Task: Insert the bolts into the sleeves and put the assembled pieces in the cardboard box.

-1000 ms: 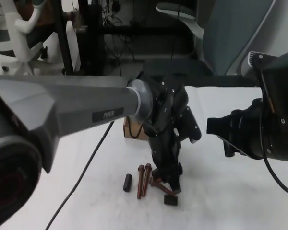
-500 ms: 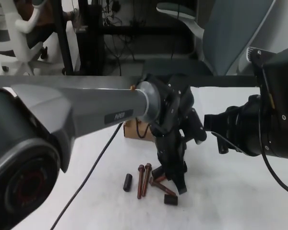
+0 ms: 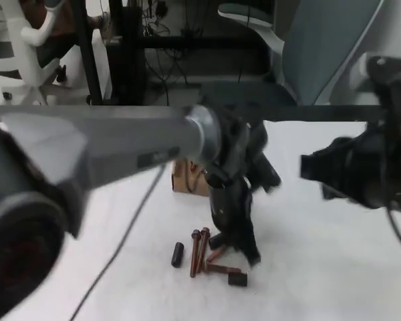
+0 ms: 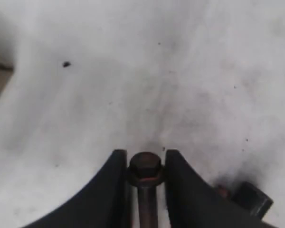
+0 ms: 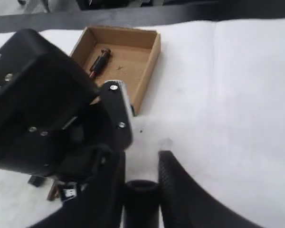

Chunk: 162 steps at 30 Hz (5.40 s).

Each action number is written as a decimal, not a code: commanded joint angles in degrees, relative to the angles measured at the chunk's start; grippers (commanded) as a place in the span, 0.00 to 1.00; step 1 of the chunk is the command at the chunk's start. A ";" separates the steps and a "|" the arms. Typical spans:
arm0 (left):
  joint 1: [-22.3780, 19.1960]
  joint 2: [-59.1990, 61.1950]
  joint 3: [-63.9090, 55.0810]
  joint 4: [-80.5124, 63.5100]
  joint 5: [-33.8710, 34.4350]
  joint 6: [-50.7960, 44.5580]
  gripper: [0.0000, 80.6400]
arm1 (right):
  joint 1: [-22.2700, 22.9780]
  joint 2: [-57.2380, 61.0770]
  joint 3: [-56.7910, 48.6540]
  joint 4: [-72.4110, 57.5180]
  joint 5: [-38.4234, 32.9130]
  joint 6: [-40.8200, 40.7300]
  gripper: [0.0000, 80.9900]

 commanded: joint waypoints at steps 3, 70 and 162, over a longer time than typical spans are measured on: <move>3.66 -14.14 5.46 -10.17 4.92 -8.25 0.02 | 0.12 -7.79 2.52 -0.27 1.35 -5.04 0.00; -5.11 -56.13 71.71 -109.67 -3.36 -31.52 0.02 | 22.97 20.64 30.71 -97.00 -11.06 -47.44 0.01; 2.27 -62.34 71.71 -89.85 7.94 -23.85 0.87 | 22.96 20.64 25.89 -98.24 -8.80 -37.99 0.01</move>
